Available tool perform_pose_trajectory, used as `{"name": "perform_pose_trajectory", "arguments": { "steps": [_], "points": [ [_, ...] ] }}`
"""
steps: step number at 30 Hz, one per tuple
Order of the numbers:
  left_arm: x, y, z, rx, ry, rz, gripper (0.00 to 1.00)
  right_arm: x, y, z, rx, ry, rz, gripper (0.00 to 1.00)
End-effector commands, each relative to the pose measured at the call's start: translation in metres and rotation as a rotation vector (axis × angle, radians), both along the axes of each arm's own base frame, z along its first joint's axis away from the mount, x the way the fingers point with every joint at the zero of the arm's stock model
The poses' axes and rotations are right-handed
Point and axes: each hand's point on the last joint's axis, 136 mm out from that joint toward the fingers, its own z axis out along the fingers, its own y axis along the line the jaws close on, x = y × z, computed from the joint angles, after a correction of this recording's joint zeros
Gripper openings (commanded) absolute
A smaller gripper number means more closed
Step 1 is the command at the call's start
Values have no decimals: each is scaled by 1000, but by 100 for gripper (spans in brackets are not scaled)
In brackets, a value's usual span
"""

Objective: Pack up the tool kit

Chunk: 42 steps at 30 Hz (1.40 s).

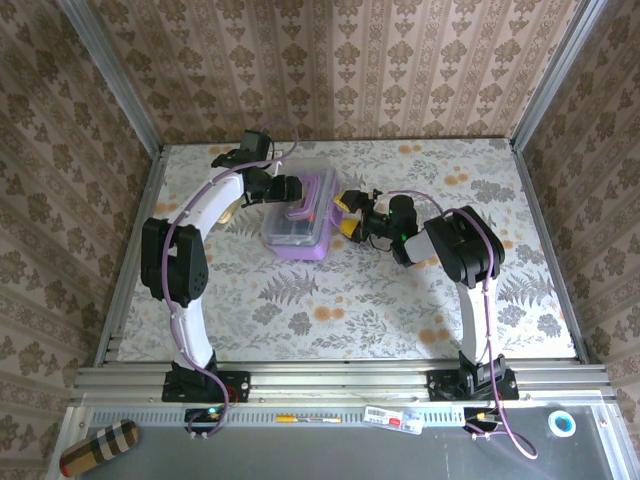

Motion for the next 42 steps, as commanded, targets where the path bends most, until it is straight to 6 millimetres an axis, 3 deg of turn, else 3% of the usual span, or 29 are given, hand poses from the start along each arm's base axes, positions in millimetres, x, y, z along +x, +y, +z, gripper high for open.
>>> {"name": "perform_pose_trajectory", "arguments": {
  "steps": [1,17,28,39,42],
  "points": [
    [-40,-1,-74,53,240,-41,59,-2,1,47,40,-138,20,92],
    [-42,-3,-77,59,250,-48,59,-3,-5,62,65,-146,7,86],
    [-49,-13,-80,68,262,-72,59,-5,-3,67,-47,-162,22,81],
    [-54,-21,-84,82,267,-93,59,1,2,45,-134,-118,34,76],
    [-55,-22,-86,90,271,-94,59,-2,-4,28,-201,-68,22,73]
  ]
}}
